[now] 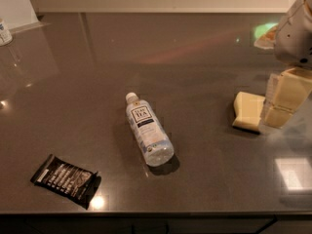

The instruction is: Place blue plastic bottle upright

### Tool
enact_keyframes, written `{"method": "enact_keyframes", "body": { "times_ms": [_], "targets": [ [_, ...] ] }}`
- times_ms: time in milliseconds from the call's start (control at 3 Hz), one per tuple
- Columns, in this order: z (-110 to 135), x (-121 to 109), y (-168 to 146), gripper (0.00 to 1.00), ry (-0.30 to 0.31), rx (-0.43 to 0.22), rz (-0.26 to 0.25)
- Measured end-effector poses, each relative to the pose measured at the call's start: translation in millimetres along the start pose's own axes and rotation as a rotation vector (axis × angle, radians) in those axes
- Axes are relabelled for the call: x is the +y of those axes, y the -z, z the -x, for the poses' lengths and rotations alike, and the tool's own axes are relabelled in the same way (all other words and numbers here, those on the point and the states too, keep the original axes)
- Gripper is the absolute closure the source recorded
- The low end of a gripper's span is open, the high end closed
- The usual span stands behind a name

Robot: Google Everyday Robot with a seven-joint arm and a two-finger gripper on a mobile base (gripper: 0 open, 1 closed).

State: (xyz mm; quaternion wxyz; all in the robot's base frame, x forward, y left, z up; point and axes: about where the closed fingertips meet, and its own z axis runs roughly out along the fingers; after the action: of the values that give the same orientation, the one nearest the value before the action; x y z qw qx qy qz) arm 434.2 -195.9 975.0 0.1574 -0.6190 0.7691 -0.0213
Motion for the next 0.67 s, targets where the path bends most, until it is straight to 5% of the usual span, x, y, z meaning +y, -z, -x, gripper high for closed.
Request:
{"method": "enact_keyframes", "body": {
  "times_ms": [667],
  "targets": [
    [74.5, 26.5, -20.9, 0.00, 0.027, -0.101, 0.111]
  ]
}}
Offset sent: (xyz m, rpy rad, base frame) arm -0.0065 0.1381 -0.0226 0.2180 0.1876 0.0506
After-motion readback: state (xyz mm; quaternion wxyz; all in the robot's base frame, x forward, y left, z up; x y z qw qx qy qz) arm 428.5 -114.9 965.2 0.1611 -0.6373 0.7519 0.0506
